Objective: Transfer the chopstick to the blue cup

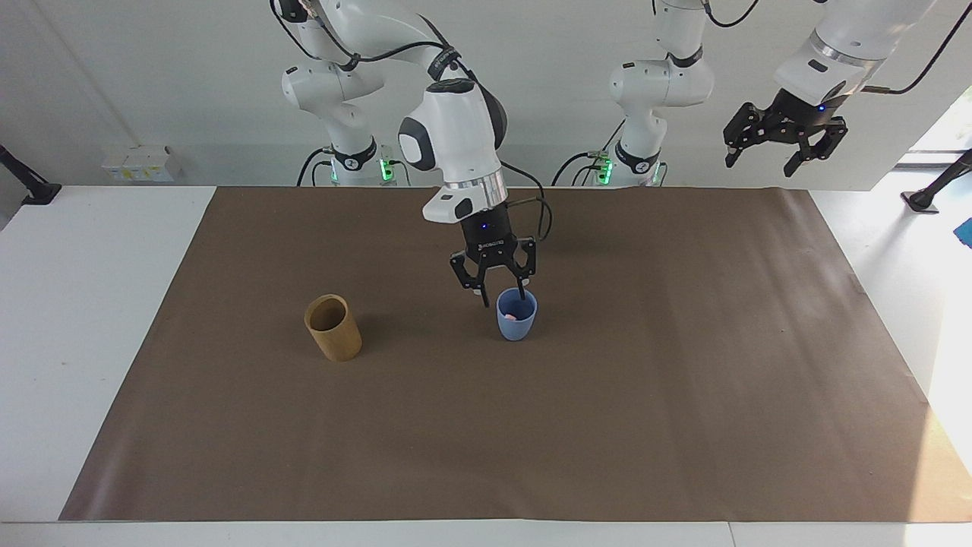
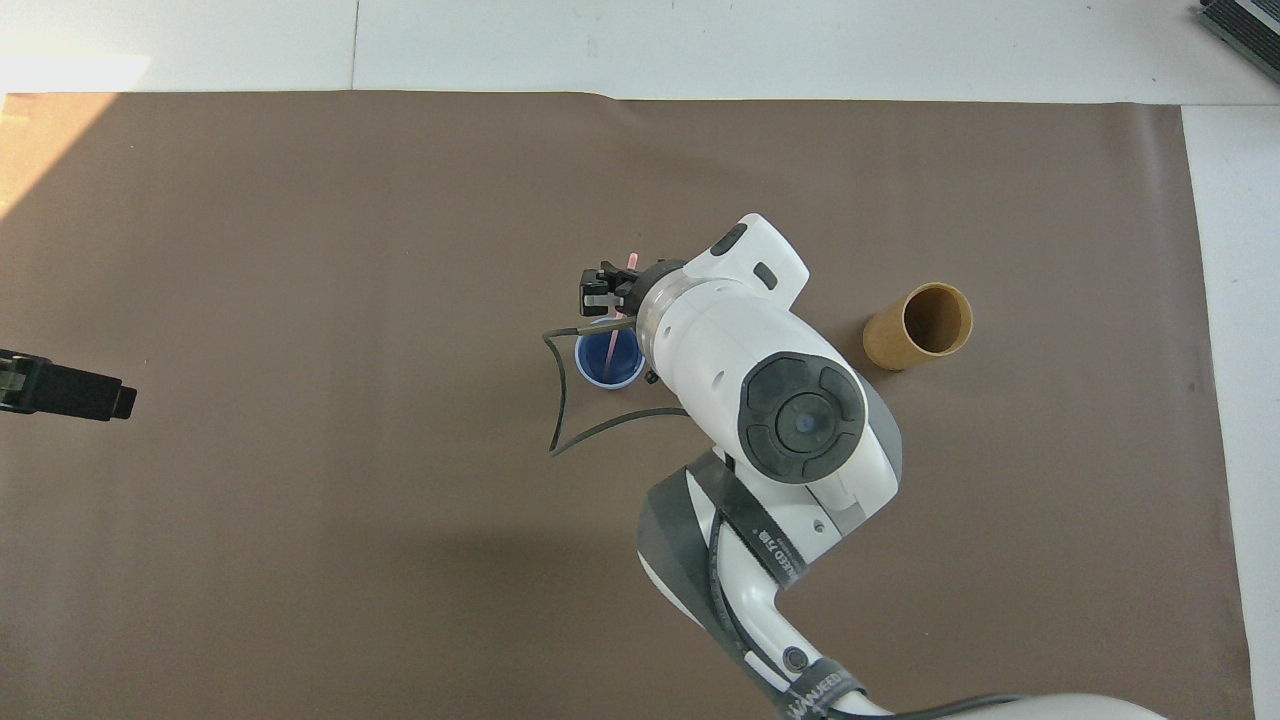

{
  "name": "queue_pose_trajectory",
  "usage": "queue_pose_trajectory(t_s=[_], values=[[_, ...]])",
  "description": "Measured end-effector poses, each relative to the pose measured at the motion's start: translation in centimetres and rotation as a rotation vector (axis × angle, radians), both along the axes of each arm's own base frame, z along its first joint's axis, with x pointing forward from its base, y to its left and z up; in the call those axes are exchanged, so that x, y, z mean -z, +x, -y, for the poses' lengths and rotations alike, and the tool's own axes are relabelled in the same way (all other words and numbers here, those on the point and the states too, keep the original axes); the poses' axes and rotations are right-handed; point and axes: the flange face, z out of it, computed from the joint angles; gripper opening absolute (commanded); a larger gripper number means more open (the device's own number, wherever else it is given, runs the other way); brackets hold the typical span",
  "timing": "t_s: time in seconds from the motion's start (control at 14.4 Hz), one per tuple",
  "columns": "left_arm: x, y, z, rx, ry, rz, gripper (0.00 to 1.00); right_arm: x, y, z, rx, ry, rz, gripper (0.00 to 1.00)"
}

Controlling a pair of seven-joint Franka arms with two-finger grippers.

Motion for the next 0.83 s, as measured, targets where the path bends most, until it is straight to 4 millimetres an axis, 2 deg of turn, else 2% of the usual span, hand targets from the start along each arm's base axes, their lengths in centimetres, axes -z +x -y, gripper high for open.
queue_pose_trajectory(t_s=[0.21, 0.35, 0.56, 0.83], values=[[0.2, 0.1, -0.2, -0.005, 0.000, -0.006, 1.00, -0.7, -0.4, 6.3, 0.084, -0.023, -0.014, 1.00], [0.2, 0.1, -0.5, -0.010, 0.000, -0.007, 1.00, -1.4, -1.5, 9.3, 0.121, -0.067, -0.059, 1.00], [0.3, 0.1, -0.5, -0.010, 0.000, -0.008, 1.00, -4.6, -2.7, 14.2, 0.153, -0.151, -0.134, 1.00], [0.3, 0.1, -0.5, -0.010, 0.000, -0.008, 1.00, -10.5, -2.9, 20.8, 0.177, -0.169, -0.266, 1.00]])
